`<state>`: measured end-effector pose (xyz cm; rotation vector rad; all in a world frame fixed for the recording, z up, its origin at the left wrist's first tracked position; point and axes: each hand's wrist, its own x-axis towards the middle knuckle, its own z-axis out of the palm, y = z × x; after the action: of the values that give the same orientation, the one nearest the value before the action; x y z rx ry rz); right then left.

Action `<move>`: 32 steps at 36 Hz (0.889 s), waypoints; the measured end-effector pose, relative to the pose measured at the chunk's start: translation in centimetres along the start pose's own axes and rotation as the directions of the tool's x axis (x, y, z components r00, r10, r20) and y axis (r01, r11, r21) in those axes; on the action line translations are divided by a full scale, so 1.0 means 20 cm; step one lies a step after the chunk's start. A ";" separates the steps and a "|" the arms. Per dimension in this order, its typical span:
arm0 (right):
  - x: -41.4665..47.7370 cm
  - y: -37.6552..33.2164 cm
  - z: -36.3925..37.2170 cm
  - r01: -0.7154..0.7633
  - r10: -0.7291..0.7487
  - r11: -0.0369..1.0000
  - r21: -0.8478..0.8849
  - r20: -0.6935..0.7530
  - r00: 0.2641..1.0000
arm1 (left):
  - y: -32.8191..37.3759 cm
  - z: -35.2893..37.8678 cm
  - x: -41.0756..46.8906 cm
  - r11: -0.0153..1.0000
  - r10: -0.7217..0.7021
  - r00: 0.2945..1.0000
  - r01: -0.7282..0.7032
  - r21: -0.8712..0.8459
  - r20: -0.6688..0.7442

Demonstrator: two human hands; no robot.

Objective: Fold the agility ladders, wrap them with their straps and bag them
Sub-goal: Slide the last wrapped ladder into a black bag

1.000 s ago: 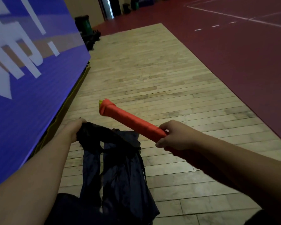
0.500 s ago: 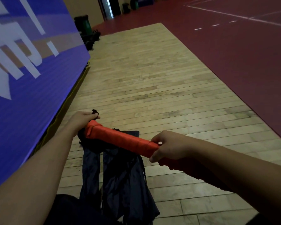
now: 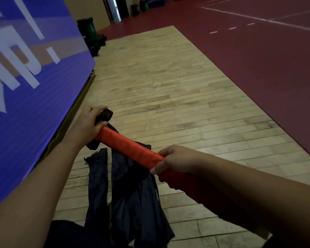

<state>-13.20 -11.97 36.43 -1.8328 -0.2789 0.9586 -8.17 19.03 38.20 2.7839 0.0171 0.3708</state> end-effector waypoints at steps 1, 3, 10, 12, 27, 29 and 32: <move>0.00 0.00 0.00 -0.002 0.002 1.000 0.016 0.000 1.000 | 0.01 0.01 0.00 0.999 -0.046 0.999 0.046 -0.006 -0.004; 0.01 0.01 0.01 -0.001 0.002 0.999 0.034 -0.016 1.000 | 0.04 0.00 0.00 0.972 -0.233 0.972 0.232 -0.018 -0.018; 0.03 -0.01 0.07 0.011 -0.008 0.997 0.080 -0.043 0.999 | 0.01 -0.03 -0.02 0.927 -0.355 0.927 0.366 0.081 -0.122; 0.04 -0.01 0.08 0.006 -0.002 0.995 0.104 -0.043 0.999 | 0.05 -0.04 -0.03 0.945 -0.303 0.937 0.318 0.070 -0.174; 0.08 0.00 0.10 -0.128 0.102 0.884 0.450 0.082 0.991 | 0.36 0.15 -0.11 0.981 -0.060 0.959 0.108 -0.164 0.276; 0.10 -0.02 0.07 -0.196 0.124 0.775 0.601 0.160 0.979 | 0.36 0.15 -0.12 0.953 -0.156 0.959 0.208 -0.219 0.235; 0.12 -0.03 0.01 -0.244 0.149 0.655 0.715 0.194 0.970 | 0.46 0.15 -0.17 0.761 -0.196 0.913 0.372 -0.532 0.358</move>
<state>-11.60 -10.06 35.73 -1.0560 0.2361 1.1222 -10.98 9.12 37.72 2.1318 0.2226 -0.1015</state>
